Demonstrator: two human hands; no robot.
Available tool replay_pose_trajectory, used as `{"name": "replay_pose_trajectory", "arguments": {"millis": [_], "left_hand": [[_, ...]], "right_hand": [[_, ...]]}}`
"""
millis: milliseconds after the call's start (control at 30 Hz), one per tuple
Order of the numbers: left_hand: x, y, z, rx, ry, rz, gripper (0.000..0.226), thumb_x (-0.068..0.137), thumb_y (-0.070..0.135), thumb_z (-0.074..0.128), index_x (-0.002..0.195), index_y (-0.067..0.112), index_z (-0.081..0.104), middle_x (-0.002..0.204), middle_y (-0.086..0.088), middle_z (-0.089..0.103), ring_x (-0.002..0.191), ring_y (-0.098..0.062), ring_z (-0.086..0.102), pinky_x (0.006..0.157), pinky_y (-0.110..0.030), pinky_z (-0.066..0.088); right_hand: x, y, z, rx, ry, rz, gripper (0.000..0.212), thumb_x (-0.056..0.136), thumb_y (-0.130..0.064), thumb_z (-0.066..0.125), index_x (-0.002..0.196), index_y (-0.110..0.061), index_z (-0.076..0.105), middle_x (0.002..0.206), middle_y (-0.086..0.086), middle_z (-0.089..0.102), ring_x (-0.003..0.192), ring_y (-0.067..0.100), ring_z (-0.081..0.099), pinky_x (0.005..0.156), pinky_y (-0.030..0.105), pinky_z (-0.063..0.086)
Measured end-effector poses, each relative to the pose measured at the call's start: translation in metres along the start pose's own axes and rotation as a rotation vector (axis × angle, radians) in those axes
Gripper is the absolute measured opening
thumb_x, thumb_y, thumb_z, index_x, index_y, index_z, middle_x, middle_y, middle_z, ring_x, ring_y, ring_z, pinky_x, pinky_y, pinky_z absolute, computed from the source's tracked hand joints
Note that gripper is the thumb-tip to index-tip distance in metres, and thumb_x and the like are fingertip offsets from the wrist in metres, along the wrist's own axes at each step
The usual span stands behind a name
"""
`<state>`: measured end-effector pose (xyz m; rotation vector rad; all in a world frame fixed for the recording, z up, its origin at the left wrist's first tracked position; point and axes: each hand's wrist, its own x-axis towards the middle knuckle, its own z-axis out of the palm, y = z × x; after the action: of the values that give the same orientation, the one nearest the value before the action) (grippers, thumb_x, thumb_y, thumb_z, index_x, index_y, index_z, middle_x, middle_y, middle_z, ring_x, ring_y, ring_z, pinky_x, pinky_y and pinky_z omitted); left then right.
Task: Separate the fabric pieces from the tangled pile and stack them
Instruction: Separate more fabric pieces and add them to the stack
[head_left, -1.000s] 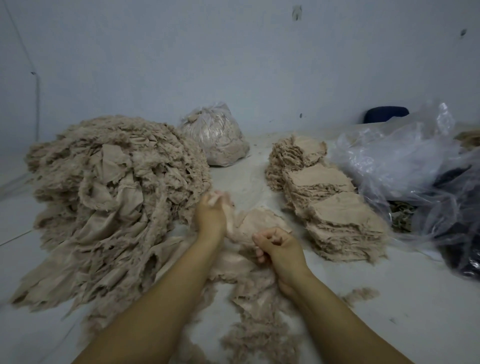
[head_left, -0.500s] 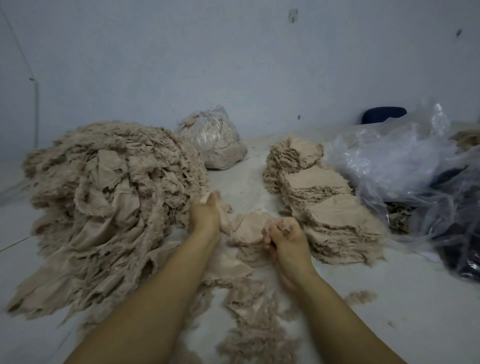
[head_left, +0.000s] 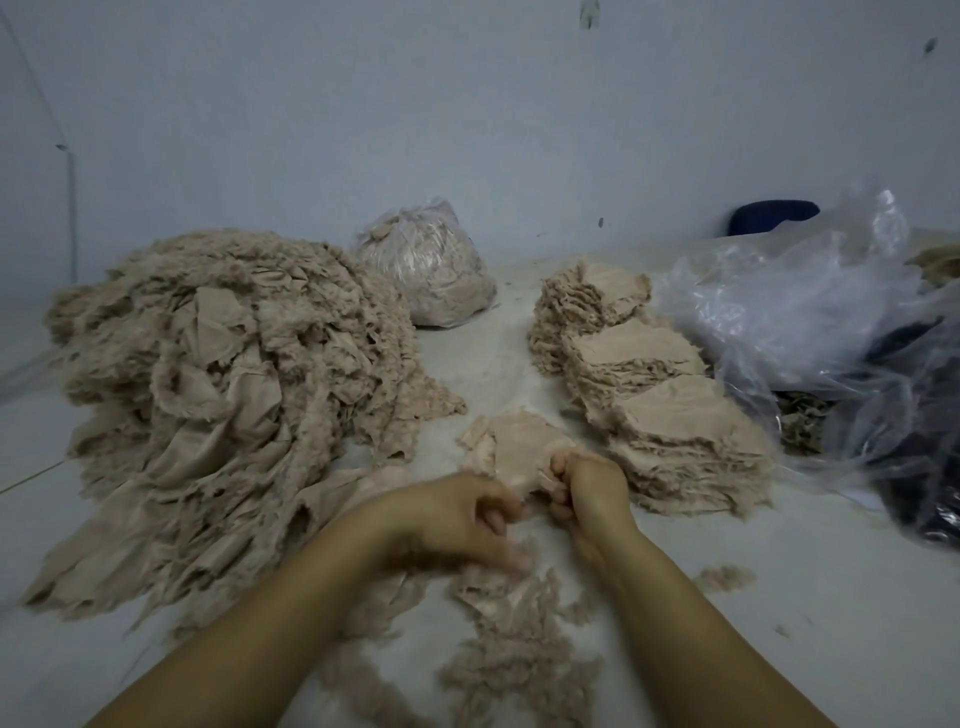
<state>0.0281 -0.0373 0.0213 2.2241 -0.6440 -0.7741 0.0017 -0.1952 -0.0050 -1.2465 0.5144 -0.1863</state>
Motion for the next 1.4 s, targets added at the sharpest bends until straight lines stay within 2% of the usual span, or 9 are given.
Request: {"name": "replay_pose_trajectory", "arguments": {"millis": [100, 267, 367, 600, 733, 900, 1067, 1167, 1400], "left_hand": [[-0.001, -0.003, 0.009, -0.003, 0.149, 0.123, 0.001, 0.084, 0.015, 0.070, 0.084, 0.017, 0.069, 0.076, 0.009, 0.062, 0.068, 0.000, 0.056, 0.066, -0.015, 0.045], [-0.008, -0.006, -0.003, -0.628, 0.353, 0.036, 0.020, 0.093, 0.004, 0.053, 0.074, 0.011, 0.056, 0.062, -0.003, 0.057, 0.054, -0.013, 0.051, 0.050, -0.022, 0.042], [-0.009, -0.007, 0.002, -0.622, 0.449, 0.068, 0.019, 0.094, 0.007, 0.053, 0.076, 0.010, 0.056, 0.069, -0.008, 0.058, 0.063, -0.018, 0.053, 0.059, -0.028, 0.044], [-0.014, -0.007, 0.009, -0.881, 0.303, 0.102, 0.031, 0.080, 0.037, 0.061, 0.086, 0.007, 0.059, 0.053, -0.003, 0.051, 0.044, -0.012, 0.044, 0.043, -0.020, 0.037], [-0.011, -0.008, 0.006, -1.020, 0.448, 0.083, 0.018, 0.097, 0.017, 0.048, 0.089, 0.006, 0.060, 0.076, -0.010, 0.060, 0.067, -0.019, 0.058, 0.063, -0.034, 0.052], [-0.010, -0.010, -0.002, -1.262, 0.598, 0.091, 0.015, 0.100, 0.014, 0.041, 0.093, 0.008, 0.052, 0.064, -0.005, 0.052, 0.049, -0.011, 0.053, 0.038, -0.018, 0.044], [-0.013, -0.008, 0.002, -1.203, 0.453, 0.061, 0.049, 0.083, 0.050, 0.056, 0.091, 0.003, 0.066, 0.099, -0.019, 0.068, 0.091, -0.029, 0.068, 0.068, -0.038, 0.059], [-0.011, -0.007, 0.007, -1.231, 0.473, 0.103, 0.027, 0.083, 0.010, 0.066, 0.109, 0.003, 0.061, 0.083, -0.018, 0.070, 0.068, -0.021, 0.070, 0.056, -0.029, 0.057], [-0.008, -0.013, -0.007, -1.334, 0.685, 0.052, 0.021, 0.099, 0.004, 0.039, 0.106, 0.005, 0.058, 0.081, -0.013, 0.069, 0.065, -0.021, 0.065, 0.058, -0.030, 0.055]], "right_hand": [[-0.003, 0.001, -0.001, -0.036, -0.099, 0.032, 0.026, 0.082, 0.001, 0.037, 0.061, -0.014, 0.045, 0.047, 0.000, 0.032, 0.036, 0.011, 0.022, 0.033, 0.017, 0.016], [-0.012, 0.010, 0.003, -0.150, -0.443, 0.038, 0.030, 0.087, -0.041, 0.062, 0.068, -0.017, 0.060, 0.052, -0.003, 0.049, 0.044, 0.011, 0.039, 0.040, 0.021, 0.027], [-0.018, 0.015, 0.009, -0.173, -0.569, -0.040, 0.020, 0.089, -0.023, 0.065, 0.075, -0.013, 0.054, 0.049, -0.004, 0.047, 0.041, 0.007, 0.039, 0.037, 0.018, 0.030], [-0.021, 0.012, 0.010, -0.122, -0.389, -0.232, 0.008, 0.092, -0.014, 0.061, 0.088, -0.008, 0.066, 0.081, 0.012, 0.071, 0.075, 0.028, 0.067, 0.067, 0.041, 0.058], [-0.020, 0.013, 0.009, -0.063, -0.398, -0.185, 0.031, 0.095, -0.022, 0.058, 0.064, -0.017, 0.057, 0.049, 0.000, 0.051, 0.039, 0.011, 0.045, 0.037, 0.018, 0.035], [-0.015, 0.016, 0.011, -0.114, -0.375, -0.082, 0.034, 0.091, 0.013, 0.030, 0.072, -0.010, 0.047, 0.046, -0.001, 0.043, 0.034, 0.007, 0.026, 0.032, 0.016, 0.019], [-0.018, 0.017, 0.011, -0.292, -0.265, -0.582, 0.024, 0.089, -0.005, 0.063, 0.073, -0.023, 0.067, 0.065, -0.011, 0.063, 0.058, 0.002, 0.055, 0.057, 0.014, 0.044], [-0.021, 0.021, 0.013, -0.436, -0.353, -0.721, 0.029, 0.079, -0.009, 0.075, 0.074, -0.037, 0.071, 0.085, -0.007, 0.064, 0.081, -0.002, 0.059, 0.076, 0.009, 0.044], [-0.018, 0.017, 0.011, -0.116, -0.331, -0.326, 0.022, 0.092, -0.020, 0.062, 0.071, -0.012, 0.065, 0.043, -0.010, 0.046, 0.036, 0.007, 0.031, 0.036, 0.017, 0.030]]}}
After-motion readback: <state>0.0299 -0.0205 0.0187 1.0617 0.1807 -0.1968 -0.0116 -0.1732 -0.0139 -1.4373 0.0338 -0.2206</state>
